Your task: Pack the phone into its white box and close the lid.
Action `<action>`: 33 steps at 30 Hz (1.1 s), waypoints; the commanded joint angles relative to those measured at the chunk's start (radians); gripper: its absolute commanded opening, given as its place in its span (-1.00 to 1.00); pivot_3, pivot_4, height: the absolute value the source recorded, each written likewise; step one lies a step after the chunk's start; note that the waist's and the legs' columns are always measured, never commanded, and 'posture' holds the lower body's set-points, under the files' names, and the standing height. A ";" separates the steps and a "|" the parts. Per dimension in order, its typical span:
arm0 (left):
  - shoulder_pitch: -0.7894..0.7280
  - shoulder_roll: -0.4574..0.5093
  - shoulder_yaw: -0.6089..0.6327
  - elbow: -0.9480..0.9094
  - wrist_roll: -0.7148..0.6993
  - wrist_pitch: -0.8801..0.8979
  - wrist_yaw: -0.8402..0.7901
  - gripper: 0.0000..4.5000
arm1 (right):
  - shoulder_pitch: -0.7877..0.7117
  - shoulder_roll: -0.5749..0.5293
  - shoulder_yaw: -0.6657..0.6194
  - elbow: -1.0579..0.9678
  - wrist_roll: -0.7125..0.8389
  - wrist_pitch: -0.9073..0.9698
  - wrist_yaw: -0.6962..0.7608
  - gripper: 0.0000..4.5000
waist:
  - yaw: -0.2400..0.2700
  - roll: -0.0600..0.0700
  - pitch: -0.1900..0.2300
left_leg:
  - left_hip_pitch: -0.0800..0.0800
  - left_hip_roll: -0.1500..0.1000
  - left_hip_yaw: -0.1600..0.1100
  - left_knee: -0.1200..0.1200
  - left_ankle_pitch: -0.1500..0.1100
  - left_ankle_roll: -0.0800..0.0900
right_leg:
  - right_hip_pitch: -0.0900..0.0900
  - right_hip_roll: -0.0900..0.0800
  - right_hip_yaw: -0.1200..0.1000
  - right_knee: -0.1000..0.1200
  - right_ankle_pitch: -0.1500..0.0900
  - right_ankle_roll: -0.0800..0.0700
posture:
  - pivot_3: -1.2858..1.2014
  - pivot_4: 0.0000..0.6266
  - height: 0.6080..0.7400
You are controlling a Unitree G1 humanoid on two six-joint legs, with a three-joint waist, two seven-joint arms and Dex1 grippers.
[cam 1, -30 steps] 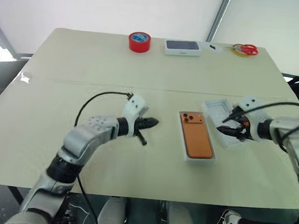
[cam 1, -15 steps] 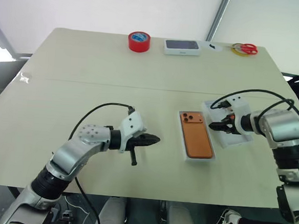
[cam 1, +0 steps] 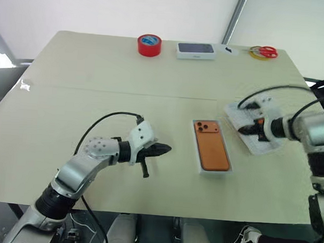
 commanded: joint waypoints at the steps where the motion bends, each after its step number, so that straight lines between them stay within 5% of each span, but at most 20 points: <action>1: -0.005 -0.022 0.100 0.011 -0.020 -0.025 0.046 -1.00 | -0.099 0.057 -0.205 -0.086 0.136 0.189 -0.020 -0.99 | -0.007 0.000 0.000 | 0.000 0.000 0.000 0.000 0.000 0.000 | 0.000 0.001 0.000 0.000 0.000 0.000 | 0.03 -0.52 1.00; 6: -0.011 -0.023 0.138 0.062 -0.007 -0.058 0.037 -1.00 | -0.066 0.113 -0.269 -0.072 0.553 0.209 -0.210 -0.99 | -0.014 -0.001 -0.001 | 0.002 0.001 -0.002 0.000 0.000 0.000 | 0.001 0.001 -0.001 0.005 0.000 0.000 | 0.03 -0.52 1.00; 10: -0.040 -0.015 0.117 0.121 0.027 -0.097 0.009 -1.00 | -0.026 0.144 -0.209 0.018 1.172 0.209 -0.583 -0.99 | -0.017 -0.001 -0.001 | 0.002 0.000 0.000 0.000 0.000 0.000 | 0.000 0.000 0.001 0.005 0.000 0.000 | 0.03 -0.52 1.00; 13: -0.063 -0.028 0.106 0.153 0.037 -0.116 -0.003 -1.00 | 0.069 0.093 -0.061 -0.033 1.646 0.019 -0.913 -0.99 | -0.013 -0.001 -0.001 | 0.002 0.000 -0.001 0.000 0.000 0.000 | 0.000 0.000 0.001 0.006 0.000 0.000 | 0.03 -0.52 1.00; 22: -0.107 -0.113 0.015 0.185 0.084 -0.143 -0.008 -1.00 | 0.292 0.388 -0.133 -0.219 1.690 -0.189 -1.324 -0.99 | -0.016 -0.001 -0.001 | 0.001 0.001 0.001 0.001 0.000 0.000 | -0.001 0.000 0.003 0.007 0.000 0.002 | 0.03 -0.52 1.00; 26: -0.116 -0.159 -0.025 0.199 0.114 -0.144 0.007 -1.00 | 0.328 0.453 -0.179 -0.268 1.690 -0.223 -1.448 -0.35 | -0.014 -0.001 -0.001 | 0.001 0.001 0.001 0.001 0.000 0.000 | -0.001 0.000 0.003 0.008 0.000 0.002 | 0.03 -0.52 1.00; 31: -0.154 -0.229 -0.064 0.254 0.156 -0.147 0.040 -1.00 | 0.234 0.208 -0.163 -0.234 1.690 -0.126 -1.341 0.80 | -0.014 0.000 0.000 | 0.001 0.000 0.001 0.002 0.000 0.001 | -0.001 0.000 0.003 0.007 0.000 0.001 | 0.03 -0.52 1.00; 33: -0.169 -0.259 -0.081 0.276 0.171 -0.152 0.049 -1.00 | 0.183 0.059 -0.141 -0.218 1.690 -0.090 -1.289 0.80 | -0.013 0.000 0.000 | 0.001 0.000 0.002 0.002 0.000 0.001 | -0.001 0.000 0.004 0.006 0.000 0.000 | 0.03 -0.52 1.00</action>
